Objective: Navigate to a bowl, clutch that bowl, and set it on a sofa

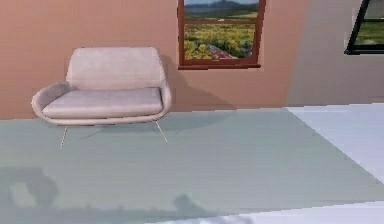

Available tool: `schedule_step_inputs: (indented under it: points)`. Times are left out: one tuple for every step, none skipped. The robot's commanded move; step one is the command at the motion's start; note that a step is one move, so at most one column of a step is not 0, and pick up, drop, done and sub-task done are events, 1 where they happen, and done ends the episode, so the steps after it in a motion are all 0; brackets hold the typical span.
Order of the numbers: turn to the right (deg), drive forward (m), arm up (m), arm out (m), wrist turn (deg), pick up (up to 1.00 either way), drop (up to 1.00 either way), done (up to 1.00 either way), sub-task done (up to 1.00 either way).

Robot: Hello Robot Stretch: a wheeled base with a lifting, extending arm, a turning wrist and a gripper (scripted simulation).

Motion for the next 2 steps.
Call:
schedule_step_inputs:
  points:
    - [0.0, 0.0, 0.0, 0.0, 6.0, 0.0, 0.0, 0.0, 0.0]
    - [0.0, 0.0, -0.3, 0.0, 0.0, 0.0, 0.0, 0.0, 0.0]
